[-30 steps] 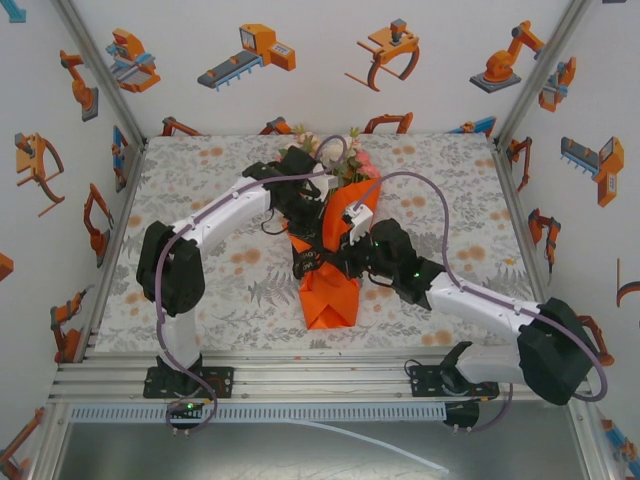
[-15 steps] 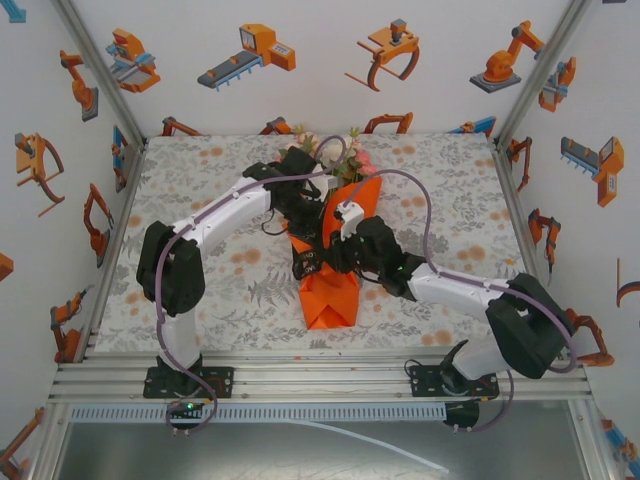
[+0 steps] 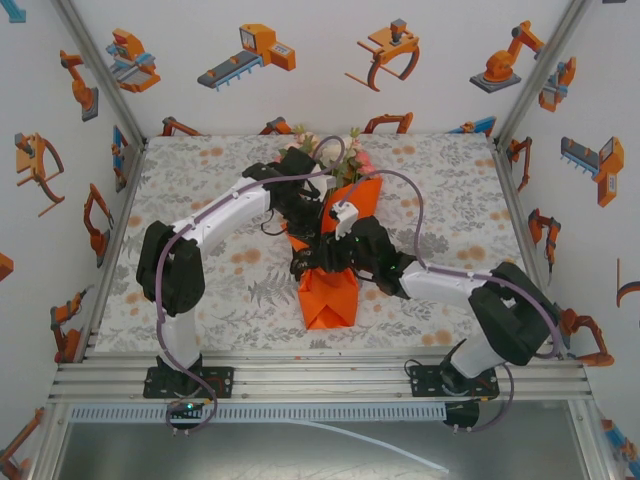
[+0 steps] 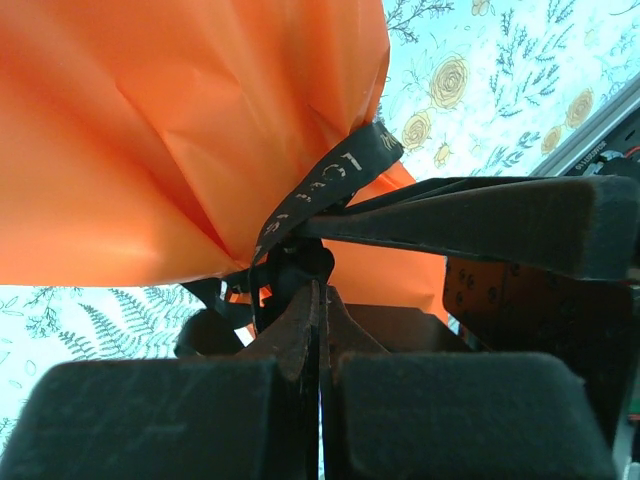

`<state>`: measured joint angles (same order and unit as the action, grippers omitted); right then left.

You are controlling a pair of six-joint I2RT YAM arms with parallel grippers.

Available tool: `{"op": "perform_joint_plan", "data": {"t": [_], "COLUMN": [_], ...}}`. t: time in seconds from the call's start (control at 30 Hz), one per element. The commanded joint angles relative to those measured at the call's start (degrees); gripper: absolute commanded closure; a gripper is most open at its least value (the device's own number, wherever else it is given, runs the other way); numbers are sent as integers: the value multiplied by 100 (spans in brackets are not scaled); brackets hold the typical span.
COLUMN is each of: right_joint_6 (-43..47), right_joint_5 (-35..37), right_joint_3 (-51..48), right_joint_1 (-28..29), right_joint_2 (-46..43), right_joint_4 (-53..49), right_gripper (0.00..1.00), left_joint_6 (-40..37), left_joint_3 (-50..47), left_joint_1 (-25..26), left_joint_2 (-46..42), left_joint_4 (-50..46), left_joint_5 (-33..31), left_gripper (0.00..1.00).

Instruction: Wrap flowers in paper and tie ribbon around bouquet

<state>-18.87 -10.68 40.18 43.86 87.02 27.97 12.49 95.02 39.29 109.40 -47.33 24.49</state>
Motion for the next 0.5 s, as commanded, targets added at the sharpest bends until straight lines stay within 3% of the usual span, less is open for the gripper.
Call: {"op": "perform_joint_plan", "data": {"t": [0.0,0.13,0.23,0.3,0.47], "right_joint_6": [-161,-228,-296,-289,-42], "right_joint_5": [-66,32,370,582,921], "right_joint_3": [75,57,-7,-20,34], "right_joint_1": [-21,-36,-52,-53,-53], "right_joint_2": [157,242,263,196,-23], "right_joint_4": [751,1051,1029,812,-28], "right_gripper": [59,59,67,74,81], "left_joint_6": [308,856,1076,1058,983], "left_joint_3": [-94,-501,-736,-766,-801], "left_joint_1": [-33,-122,-174,-203,-320], "left_joint_2": [-175,-363,-513,-553,-683], "left_joint_4": [89,712,967,853,709], "left_joint_5": [340,719,792,706,523], "left_gripper": [100,100,100,100,99]}}
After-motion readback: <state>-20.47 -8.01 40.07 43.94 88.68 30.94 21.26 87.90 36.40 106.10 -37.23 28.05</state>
